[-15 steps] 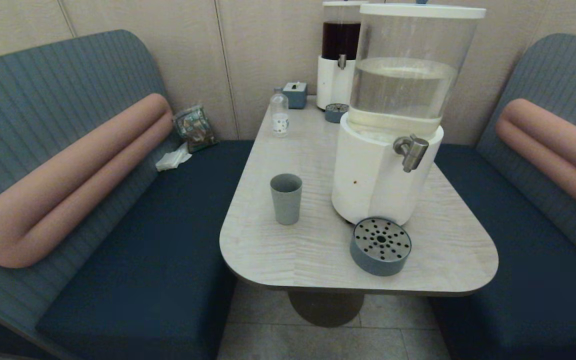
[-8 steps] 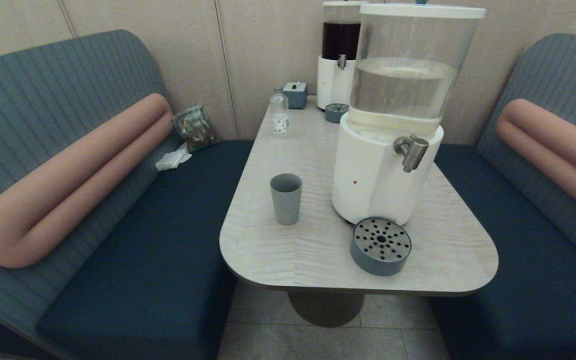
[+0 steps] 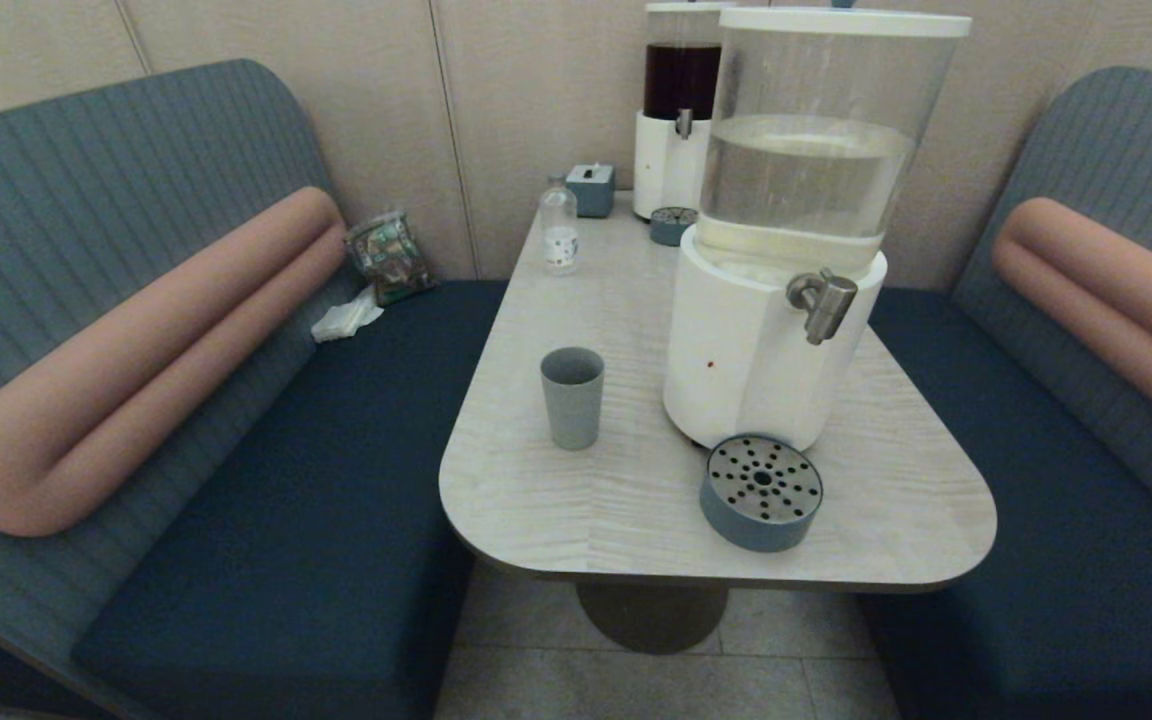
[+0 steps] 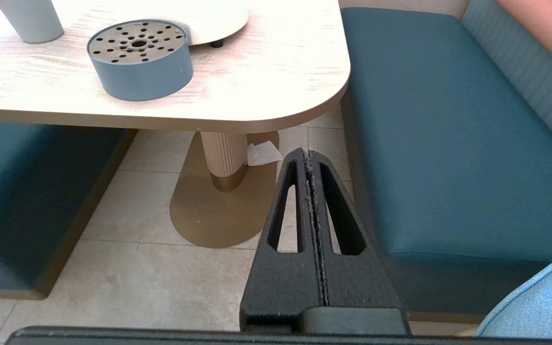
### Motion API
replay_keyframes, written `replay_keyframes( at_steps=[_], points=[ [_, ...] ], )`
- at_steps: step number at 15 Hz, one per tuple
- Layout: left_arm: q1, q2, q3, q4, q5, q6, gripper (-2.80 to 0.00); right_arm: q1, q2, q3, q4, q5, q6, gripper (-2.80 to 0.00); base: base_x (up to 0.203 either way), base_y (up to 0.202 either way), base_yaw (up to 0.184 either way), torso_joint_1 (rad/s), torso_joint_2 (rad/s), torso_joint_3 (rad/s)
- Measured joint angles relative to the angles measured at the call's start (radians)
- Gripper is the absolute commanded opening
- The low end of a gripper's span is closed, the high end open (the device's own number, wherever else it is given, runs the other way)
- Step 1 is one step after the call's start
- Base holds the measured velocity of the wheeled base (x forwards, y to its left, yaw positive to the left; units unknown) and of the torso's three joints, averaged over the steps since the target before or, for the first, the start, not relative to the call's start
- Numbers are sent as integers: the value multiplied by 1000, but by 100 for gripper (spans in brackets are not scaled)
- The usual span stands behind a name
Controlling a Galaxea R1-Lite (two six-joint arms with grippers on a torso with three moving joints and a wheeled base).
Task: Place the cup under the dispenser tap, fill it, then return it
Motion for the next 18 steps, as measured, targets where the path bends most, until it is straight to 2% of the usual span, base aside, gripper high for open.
replay_keyframes(
  at_steps=[18],
  points=[
    [0, 1, 0, 0, 0, -1, -280, 0, 0, 0, 0, 0, 0, -280, 0, 0, 0, 0, 0, 0]
  ],
)
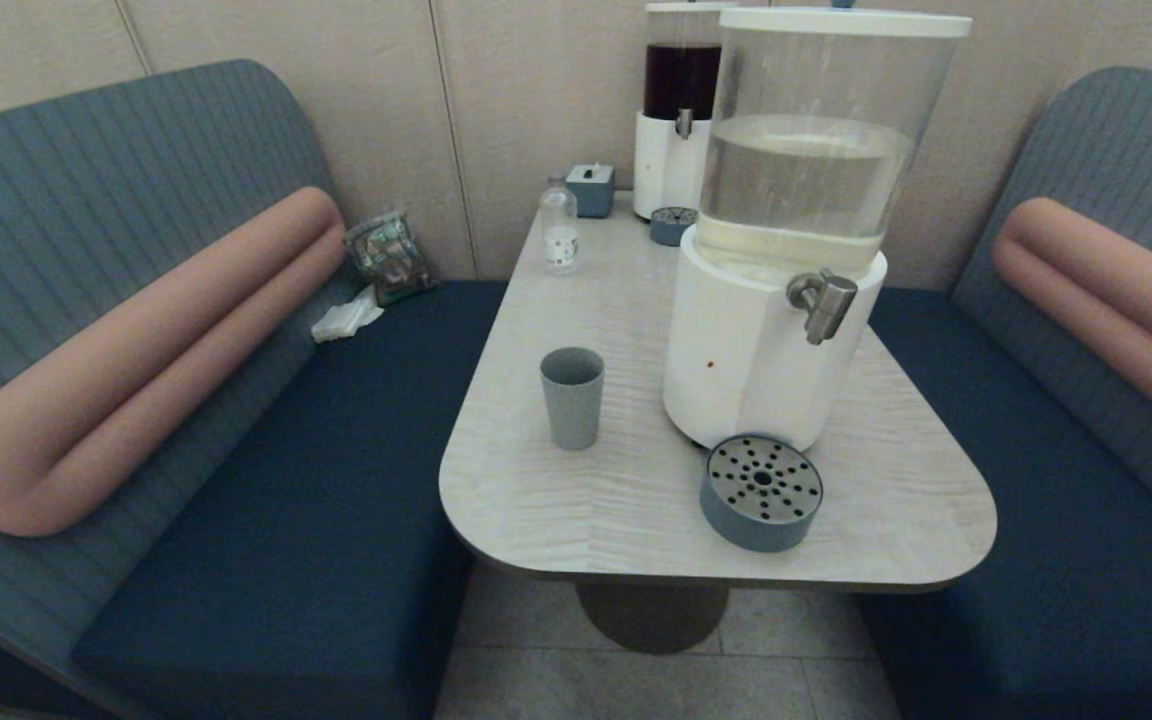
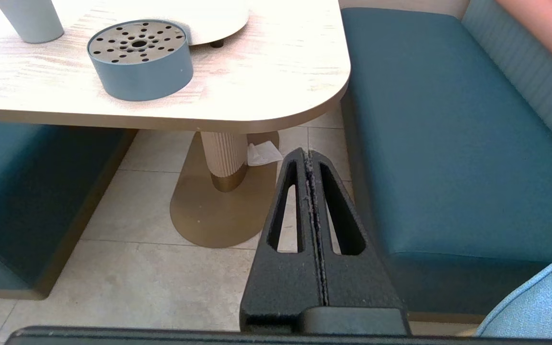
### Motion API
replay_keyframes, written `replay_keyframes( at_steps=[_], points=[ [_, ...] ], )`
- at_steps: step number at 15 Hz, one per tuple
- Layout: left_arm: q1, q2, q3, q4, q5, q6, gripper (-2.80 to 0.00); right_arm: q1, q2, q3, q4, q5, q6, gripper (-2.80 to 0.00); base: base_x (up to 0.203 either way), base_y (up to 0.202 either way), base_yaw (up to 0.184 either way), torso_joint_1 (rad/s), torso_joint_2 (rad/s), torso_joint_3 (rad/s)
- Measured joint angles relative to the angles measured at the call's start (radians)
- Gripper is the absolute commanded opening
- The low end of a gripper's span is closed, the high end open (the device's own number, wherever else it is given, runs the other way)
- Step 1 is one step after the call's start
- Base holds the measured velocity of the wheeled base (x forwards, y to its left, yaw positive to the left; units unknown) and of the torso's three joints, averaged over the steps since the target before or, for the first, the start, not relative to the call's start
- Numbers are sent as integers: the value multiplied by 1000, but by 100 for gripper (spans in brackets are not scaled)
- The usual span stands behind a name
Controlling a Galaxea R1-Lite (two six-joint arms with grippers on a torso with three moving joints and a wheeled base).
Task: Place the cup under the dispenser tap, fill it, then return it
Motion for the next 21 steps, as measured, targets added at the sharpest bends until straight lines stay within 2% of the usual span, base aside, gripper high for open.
replay_keyframes(
  at_steps=[7, 12, 16, 21],
  points=[
    [0, 0, -8, -4, 0, -13, -280, 0, 0, 0, 0, 0, 0, -280, 0, 0, 0, 0, 0, 0],
    [0, 0, -115, 6, -9, -31, -280, 0, 0, 0, 0, 0, 0, -280, 0, 0, 0, 0, 0, 0],
    [0, 0, -34, -5, -6, -44, -280, 0, 0, 0, 0, 0, 0, -280, 0, 0, 0, 0, 0, 0],
    [0, 0, -15, -6, 0, -88, -280, 0, 0, 0, 0, -1, 0, -280, 0, 0, 0, 0, 0, 0]
  ],
)
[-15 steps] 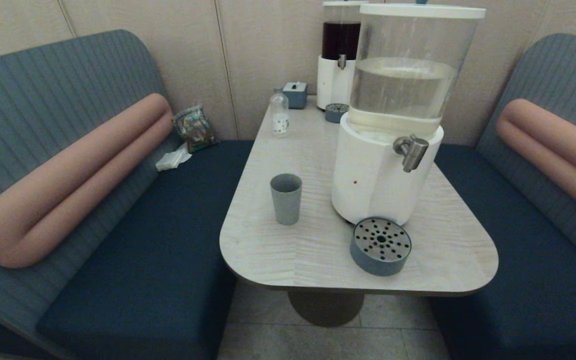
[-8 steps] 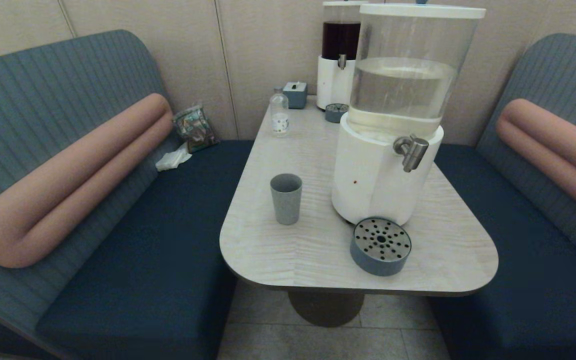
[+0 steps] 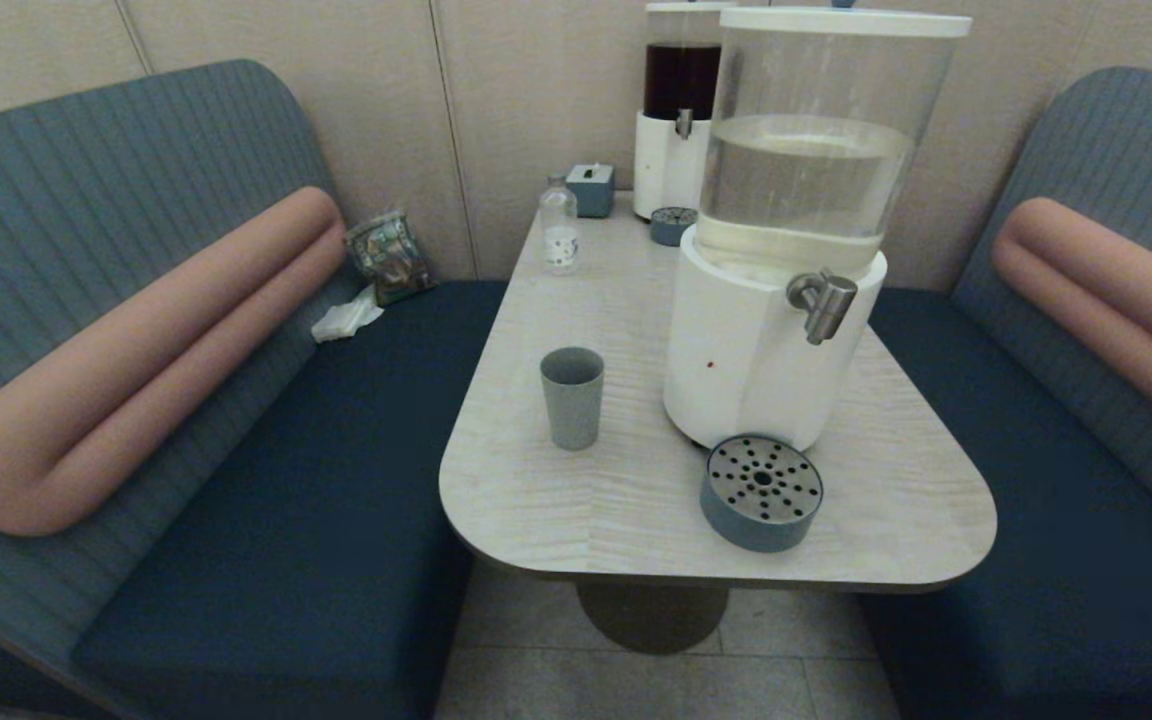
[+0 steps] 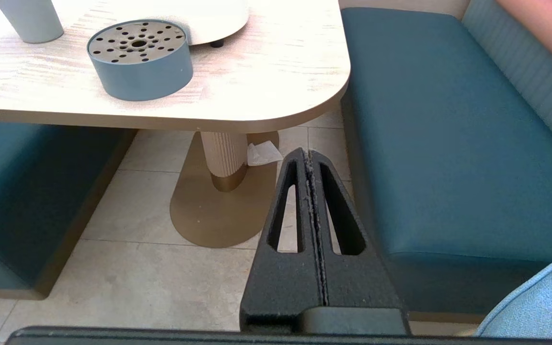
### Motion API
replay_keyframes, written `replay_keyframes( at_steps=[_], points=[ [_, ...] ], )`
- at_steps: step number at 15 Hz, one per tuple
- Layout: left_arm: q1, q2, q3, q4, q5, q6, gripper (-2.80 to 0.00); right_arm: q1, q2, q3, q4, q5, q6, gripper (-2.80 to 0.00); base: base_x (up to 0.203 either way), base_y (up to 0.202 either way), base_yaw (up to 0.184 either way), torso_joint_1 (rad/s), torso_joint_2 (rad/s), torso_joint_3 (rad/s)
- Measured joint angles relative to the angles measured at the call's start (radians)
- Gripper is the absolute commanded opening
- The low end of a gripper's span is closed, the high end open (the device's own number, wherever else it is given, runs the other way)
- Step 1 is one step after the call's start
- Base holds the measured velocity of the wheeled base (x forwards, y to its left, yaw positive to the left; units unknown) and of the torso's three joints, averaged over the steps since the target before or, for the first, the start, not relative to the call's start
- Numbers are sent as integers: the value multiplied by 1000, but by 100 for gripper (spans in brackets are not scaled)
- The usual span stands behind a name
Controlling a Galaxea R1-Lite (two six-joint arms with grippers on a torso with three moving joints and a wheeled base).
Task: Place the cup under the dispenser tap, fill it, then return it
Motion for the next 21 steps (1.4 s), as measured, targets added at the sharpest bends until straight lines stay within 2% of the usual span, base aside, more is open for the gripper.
replay_keyframes(
  at_steps=[5, 9, 12, 16, 19, 21],
  points=[
    [0, 0, 2, 1, 8, -8, -280, 0, 0, 0, 0, 1, 0, -280, 0, 0, 0, 0, 0, 0],
    [0, 0, -1, 0, 1, 49, -280, 0, 0, 0, 0, 0, 0, -280, 0, 0, 0, 0, 0, 0],
    [0, 0, 0, 1, 9, -12, -280, 0, 0, 0, 0, 0, 0, -280, 0, 0, 0, 0, 0, 0],
    [0, 0, 9, -29, 12, 56, -280, 0, 0, 0, 0, 0, 0, -280, 0, 0, 0, 0, 0, 0],
    [0, 0, 14, 4, 4, 130, -280, 0, 0, 0, 0, 0, 0, -280, 0, 0, 0, 0, 0, 0],
    [0, 0, 15, 4, 4, 135, -280, 0, 0, 0, 0, 0, 0, -280, 0, 0, 0, 0, 0, 0]
  ],
)
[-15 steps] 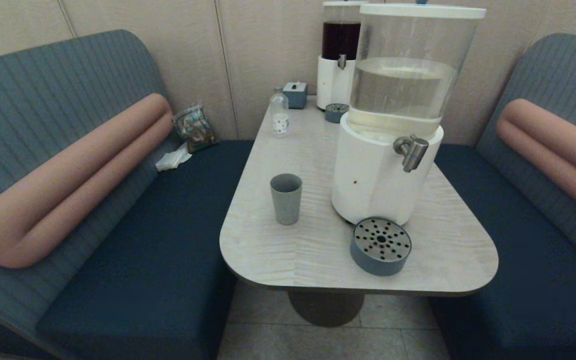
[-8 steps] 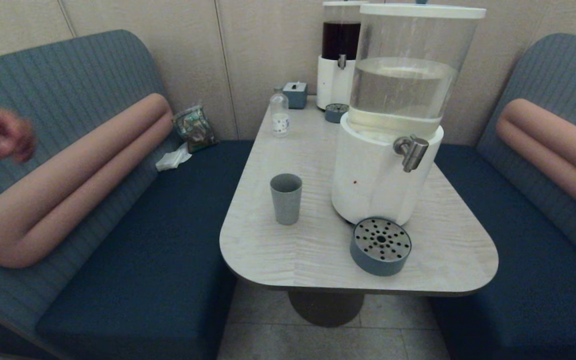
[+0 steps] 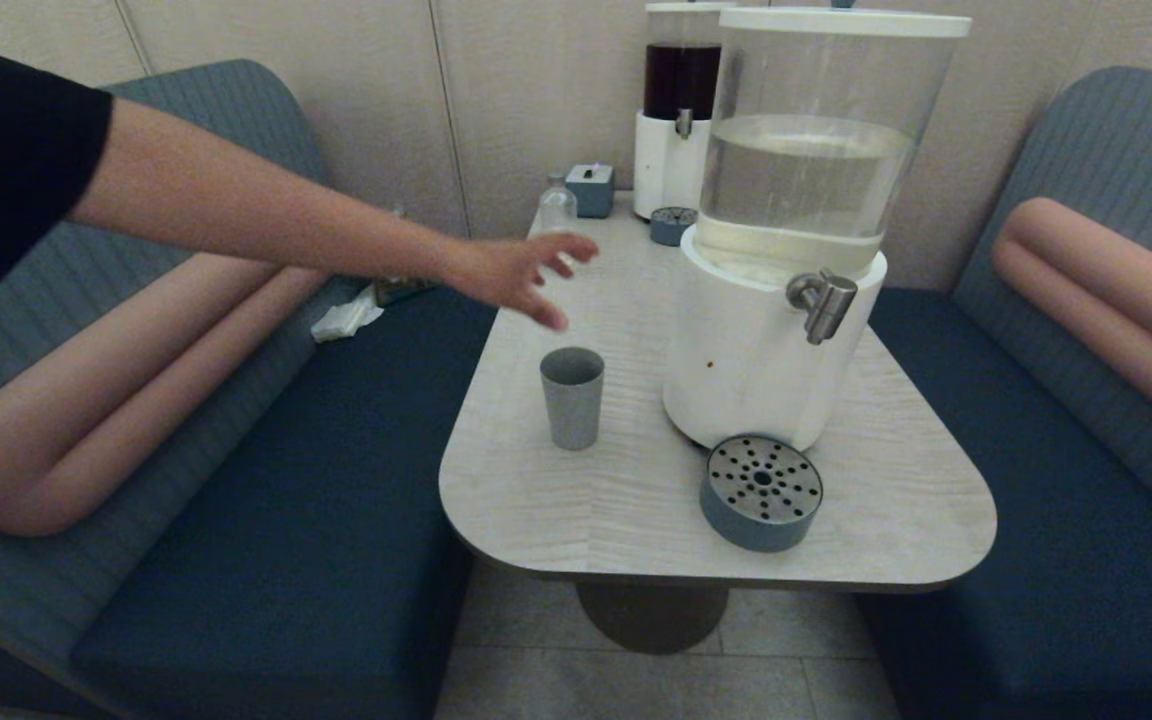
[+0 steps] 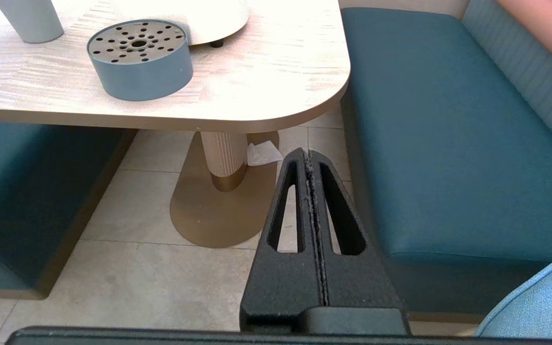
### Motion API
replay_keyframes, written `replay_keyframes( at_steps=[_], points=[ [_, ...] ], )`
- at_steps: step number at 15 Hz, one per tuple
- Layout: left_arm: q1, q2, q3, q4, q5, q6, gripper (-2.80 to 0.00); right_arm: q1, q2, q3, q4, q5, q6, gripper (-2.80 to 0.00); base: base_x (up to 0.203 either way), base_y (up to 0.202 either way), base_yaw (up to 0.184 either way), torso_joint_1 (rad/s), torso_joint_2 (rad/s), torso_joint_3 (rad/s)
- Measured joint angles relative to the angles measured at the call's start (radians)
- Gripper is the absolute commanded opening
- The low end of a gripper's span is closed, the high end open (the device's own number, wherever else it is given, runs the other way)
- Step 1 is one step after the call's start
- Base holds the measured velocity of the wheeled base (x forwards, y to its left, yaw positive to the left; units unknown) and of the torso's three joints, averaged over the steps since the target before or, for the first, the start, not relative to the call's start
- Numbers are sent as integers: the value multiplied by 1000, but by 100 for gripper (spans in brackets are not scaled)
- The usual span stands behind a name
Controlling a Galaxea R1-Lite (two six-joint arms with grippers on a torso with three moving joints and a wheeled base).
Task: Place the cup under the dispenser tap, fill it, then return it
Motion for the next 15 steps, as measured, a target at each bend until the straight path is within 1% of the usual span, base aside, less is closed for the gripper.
replay_keyframes(
  at_steps=[5, 15],
  points=[
    [0, 0, 0, -4, 2, -41, -280, 0, 0, 0, 0, 0, 0, -280, 0, 0, 0, 0, 0, 0],
    [0, 0, 0, -4, 3, -42, -280, 0, 0, 0, 0, 0, 0, -280, 0, 0, 0, 0, 0, 0]
  ],
)
